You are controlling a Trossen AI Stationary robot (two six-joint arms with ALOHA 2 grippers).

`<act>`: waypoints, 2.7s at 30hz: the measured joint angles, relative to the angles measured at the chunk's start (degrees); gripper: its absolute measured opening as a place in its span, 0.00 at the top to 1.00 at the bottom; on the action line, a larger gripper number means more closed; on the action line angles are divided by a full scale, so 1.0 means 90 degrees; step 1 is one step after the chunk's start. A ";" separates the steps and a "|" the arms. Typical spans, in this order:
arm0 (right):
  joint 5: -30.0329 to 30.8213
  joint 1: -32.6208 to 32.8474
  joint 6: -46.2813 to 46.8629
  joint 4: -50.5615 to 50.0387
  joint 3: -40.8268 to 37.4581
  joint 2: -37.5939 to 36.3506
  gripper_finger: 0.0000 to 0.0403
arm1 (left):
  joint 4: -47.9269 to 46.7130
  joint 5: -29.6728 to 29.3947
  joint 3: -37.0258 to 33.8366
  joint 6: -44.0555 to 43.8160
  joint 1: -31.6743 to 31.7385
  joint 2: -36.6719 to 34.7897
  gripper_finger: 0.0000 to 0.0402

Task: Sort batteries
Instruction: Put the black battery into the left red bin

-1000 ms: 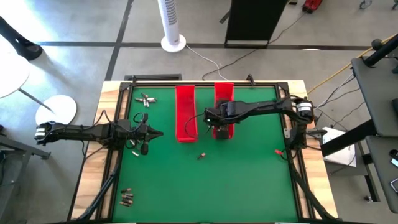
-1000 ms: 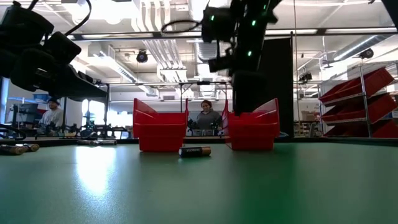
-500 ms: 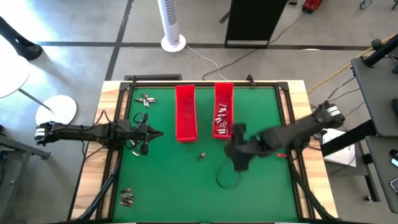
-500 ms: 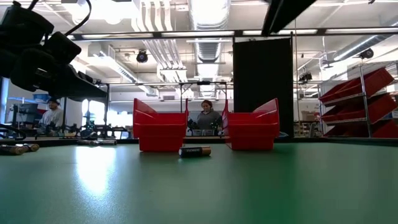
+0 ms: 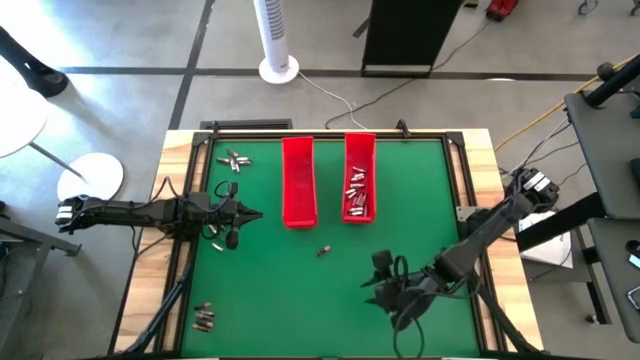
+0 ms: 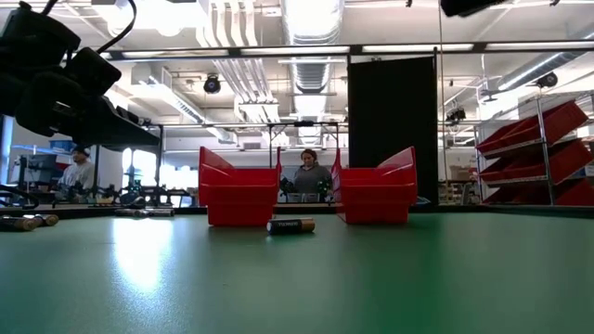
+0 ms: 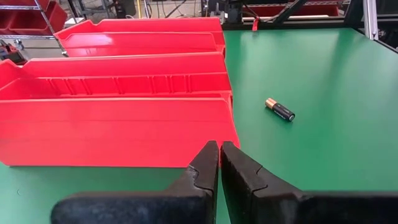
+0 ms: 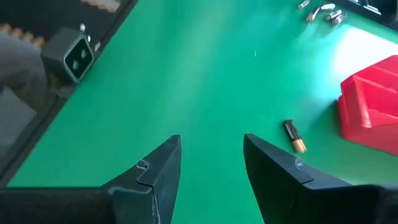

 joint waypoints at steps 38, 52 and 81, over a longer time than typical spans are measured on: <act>0.0596 -0.1467 -0.2137 0.4799 -0.0688 0.2040 0.66 | 0.1327 -0.0111 0.0002 -0.2854 0.0000 0.0000 1.00; 0.1230 -0.1410 -0.0784 0.4184 -0.1018 0.1909 0.73 | 0.2818 -0.0217 0.0001 -0.3291 -0.0211 0.0416 1.00; 0.1291 -0.0488 0.0341 0.4395 -0.1228 0.2057 0.88 | 0.4106 -0.5018 0.4257 -0.3055 -0.4464 0.7755 1.00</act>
